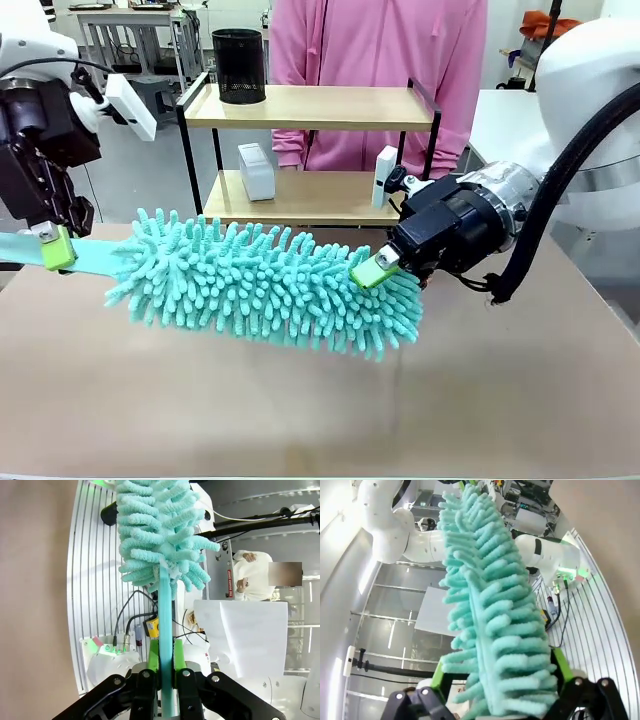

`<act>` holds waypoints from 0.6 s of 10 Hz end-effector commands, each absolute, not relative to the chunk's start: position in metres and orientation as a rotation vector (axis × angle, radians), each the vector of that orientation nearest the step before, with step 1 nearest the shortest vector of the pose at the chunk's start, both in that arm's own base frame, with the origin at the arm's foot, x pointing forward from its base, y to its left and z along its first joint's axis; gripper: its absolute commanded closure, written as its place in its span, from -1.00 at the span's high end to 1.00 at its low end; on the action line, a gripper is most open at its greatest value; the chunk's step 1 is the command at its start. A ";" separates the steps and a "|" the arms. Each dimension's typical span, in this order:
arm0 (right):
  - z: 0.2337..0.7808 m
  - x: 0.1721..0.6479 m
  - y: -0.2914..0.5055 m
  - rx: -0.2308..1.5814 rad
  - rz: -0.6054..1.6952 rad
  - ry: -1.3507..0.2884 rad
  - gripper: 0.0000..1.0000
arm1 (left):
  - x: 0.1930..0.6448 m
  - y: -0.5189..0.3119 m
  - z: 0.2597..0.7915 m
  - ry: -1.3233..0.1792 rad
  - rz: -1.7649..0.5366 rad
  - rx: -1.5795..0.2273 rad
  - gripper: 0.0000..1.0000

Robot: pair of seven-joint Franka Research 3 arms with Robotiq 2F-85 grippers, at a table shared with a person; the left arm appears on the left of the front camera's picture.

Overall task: Clean the shelf.
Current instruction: Hand the Duster back to the human.

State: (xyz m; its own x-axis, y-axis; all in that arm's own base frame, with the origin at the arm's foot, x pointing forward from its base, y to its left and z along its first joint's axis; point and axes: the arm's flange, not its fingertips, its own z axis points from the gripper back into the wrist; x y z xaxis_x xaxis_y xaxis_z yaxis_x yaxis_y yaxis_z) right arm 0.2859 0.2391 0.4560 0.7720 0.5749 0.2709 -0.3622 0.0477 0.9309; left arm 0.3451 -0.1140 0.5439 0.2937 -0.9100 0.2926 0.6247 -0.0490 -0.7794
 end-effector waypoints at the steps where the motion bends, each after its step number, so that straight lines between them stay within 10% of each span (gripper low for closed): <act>1: 0.453 0.285 0.233 1.319 0.766 0.150 1.00 | 0.346 -0.116 0.546 0.365 -1.270 -1.032 -0.75; 3: 0.454 0.284 0.233 1.319 0.766 0.158 1.00 | 0.346 -0.117 0.545 0.379 -1.276 -1.028 -0.75; 4: 0.453 0.284 0.234 1.312 0.764 0.149 -0.20 | 0.345 -0.117 0.544 0.380 -1.277 -1.028 -0.75; 5: 0.453 0.284 0.235 1.316 0.765 0.149 -0.20 | 0.345 -0.117 0.544 0.383 -1.278 -1.030 -0.75; 6: 0.454 0.283 0.235 1.317 0.768 0.146 -1.00 | 0.345 -0.117 0.544 0.384 -1.277 -1.031 -0.75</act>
State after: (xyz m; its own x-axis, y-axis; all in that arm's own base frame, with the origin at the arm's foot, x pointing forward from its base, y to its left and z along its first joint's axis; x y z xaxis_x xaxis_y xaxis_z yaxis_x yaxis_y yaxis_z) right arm 0.2842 0.2360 0.4574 0.7612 0.5840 0.2819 -0.3862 0.0590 0.9205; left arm 0.3468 -0.1151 0.5397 0.2943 -0.9117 0.2867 0.6130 -0.0501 -0.7885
